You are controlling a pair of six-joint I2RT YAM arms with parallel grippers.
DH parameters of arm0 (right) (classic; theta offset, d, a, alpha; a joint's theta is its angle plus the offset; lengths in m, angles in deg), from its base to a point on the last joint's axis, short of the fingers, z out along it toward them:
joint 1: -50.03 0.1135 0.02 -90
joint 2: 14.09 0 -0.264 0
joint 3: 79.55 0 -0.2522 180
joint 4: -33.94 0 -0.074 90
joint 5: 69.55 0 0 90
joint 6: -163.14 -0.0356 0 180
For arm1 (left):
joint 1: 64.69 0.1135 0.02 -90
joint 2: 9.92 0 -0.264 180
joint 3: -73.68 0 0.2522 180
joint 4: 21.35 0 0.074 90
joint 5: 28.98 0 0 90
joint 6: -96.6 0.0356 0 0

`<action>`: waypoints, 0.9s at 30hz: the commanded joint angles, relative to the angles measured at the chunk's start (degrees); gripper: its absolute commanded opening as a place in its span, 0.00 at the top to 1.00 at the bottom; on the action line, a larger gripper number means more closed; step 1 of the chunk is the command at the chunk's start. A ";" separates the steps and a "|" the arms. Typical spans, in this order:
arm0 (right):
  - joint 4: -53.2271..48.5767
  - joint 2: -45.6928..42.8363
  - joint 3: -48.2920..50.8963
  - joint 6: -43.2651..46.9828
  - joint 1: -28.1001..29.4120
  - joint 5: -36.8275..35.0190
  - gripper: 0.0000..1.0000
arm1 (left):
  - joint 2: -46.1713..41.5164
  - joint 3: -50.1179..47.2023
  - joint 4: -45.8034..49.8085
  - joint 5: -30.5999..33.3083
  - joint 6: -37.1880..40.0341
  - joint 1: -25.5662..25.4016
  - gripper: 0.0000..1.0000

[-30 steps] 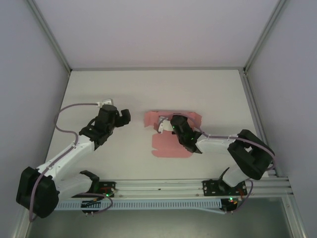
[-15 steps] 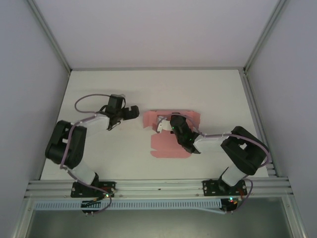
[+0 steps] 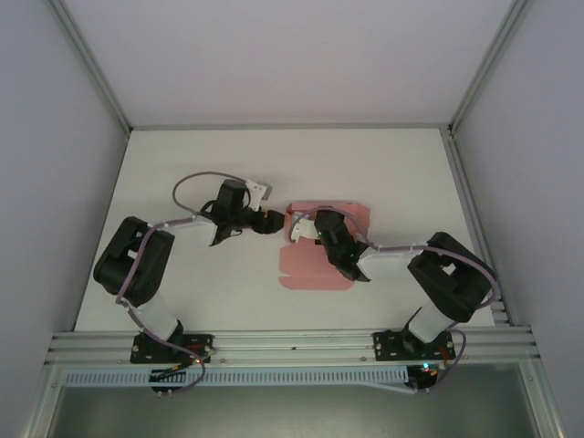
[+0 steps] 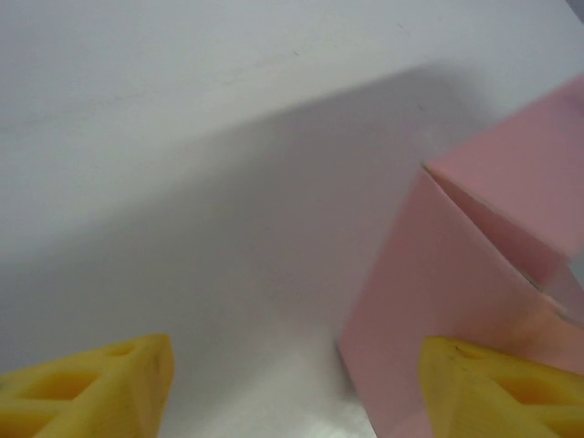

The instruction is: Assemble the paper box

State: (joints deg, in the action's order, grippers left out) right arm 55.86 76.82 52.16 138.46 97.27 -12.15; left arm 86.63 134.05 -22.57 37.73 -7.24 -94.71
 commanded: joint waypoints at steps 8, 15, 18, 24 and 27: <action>-2.99 -2.88 -0.90 -3.79 0.13 2.29 1.00 | -2.21 -1.70 -4.73 -3.49 3.70 -3.70 0.36; -5.64 -3.93 -1.24 -4.59 0.08 3.15 1.00 | -1.24 -2.32 -6.64 -6.40 3.23 -4.69 0.28; -5.34 -4.11 -0.99 -5.26 0.13 3.37 1.00 | -0.26 -1.47 -6.28 -6.28 3.17 -4.71 0.28; -6.37 -5.54 -0.59 -7.04 0.13 5.61 1.00 | 2.89 0.42 -6.49 1.33 2.55 -5.31 0.47; -7.26 -5.99 -0.40 -8.06 0.16 6.38 1.00 | 4.38 1.93 -5.38 3.38 3.53 -6.58 0.49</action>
State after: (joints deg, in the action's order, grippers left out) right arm 49.85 72.43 52.01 133.46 97.27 -8.10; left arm 89.19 133.94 -28.19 36.72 -4.99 -100.26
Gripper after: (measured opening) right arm 0.049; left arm 0.511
